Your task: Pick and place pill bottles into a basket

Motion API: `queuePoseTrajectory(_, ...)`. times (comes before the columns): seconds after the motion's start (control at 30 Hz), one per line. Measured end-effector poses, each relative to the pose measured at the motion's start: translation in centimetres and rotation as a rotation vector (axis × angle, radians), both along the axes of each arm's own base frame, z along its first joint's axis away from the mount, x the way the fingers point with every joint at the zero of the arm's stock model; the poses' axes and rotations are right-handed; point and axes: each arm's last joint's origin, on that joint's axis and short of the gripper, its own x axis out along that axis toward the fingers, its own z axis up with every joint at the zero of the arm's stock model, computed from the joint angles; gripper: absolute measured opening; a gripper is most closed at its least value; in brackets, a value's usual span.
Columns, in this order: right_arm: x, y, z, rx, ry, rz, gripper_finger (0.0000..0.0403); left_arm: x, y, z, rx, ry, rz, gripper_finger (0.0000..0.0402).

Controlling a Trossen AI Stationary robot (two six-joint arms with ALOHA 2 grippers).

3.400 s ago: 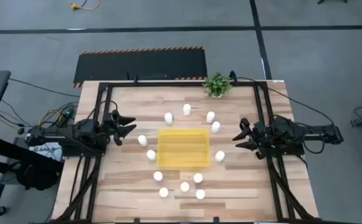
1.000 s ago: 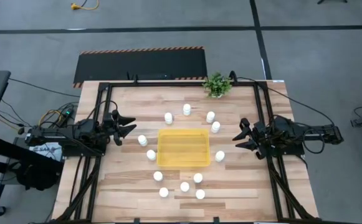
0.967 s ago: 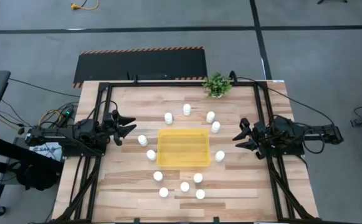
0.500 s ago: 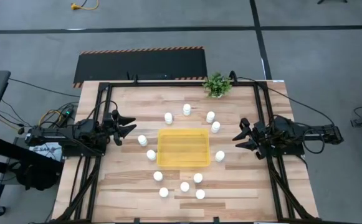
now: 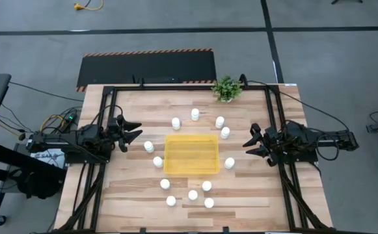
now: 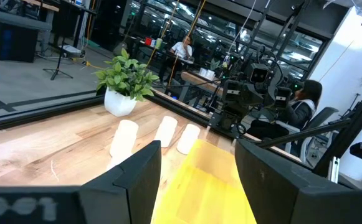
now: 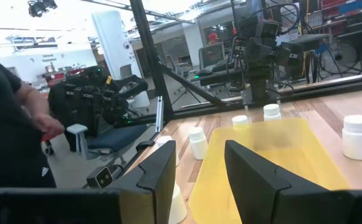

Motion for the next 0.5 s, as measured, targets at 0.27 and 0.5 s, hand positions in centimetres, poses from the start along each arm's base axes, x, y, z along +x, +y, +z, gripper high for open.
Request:
queuePoseTrajectory(0.27,0.0,-0.3,0.5,-0.047,-0.071,-0.114,0.0131,0.0,0.0,0.0,0.0,0.0,0.0,0.0194)
queuePoseTrajectory(0.5,-0.1,-0.4,1.7,0.095,-0.153,-0.117,0.0131,0.0,0.0,0.0,0.0,0.0,0.0,0.0194)
